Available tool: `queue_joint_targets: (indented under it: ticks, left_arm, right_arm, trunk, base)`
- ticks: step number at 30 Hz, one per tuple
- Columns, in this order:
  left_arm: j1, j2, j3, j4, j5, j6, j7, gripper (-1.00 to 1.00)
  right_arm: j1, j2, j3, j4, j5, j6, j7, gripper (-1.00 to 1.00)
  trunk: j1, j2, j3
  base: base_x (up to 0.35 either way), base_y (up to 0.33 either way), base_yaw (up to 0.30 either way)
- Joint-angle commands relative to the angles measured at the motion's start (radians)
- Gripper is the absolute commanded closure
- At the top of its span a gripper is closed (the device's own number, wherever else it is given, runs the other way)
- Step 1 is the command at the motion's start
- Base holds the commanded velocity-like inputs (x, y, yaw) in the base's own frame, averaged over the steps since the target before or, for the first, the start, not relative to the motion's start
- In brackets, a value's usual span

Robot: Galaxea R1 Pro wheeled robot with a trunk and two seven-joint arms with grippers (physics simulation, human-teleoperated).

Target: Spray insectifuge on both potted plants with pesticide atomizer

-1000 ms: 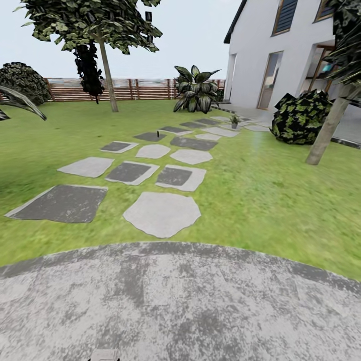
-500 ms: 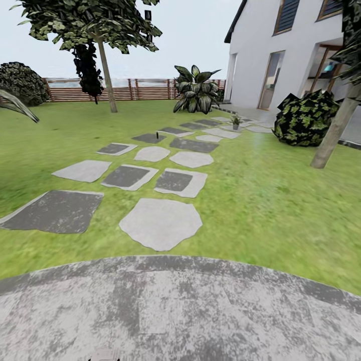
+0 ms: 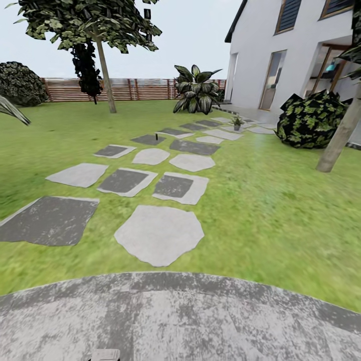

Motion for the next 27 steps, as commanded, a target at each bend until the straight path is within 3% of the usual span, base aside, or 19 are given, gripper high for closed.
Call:
queue_joint_targets:
  ticks: [1, 27]
  left_arm:
    - [0.000, 0.000, 0.001, 0.001, -0.001, -0.003, 0.000, -1.00]
    - [-0.001, -0.001, 0.001, 0.001, -0.001, -0.003, 0.000, -1.00]
  right_arm:
    - [0.000, 0.000, 0.001, 0.001, 0.001, -0.003, -0.001, -1.00]
    - [0.000, 0.000, 0.001, 0.001, 0.001, -0.003, -0.001, -1.00]
  trunk:
    - [0.000, 0.000, -0.001]
    - [0.000, 0.000, -0.001]
  base:
    - [0.337, 0.000, 0.000]
    - [0.337, 0.000, 0.000]
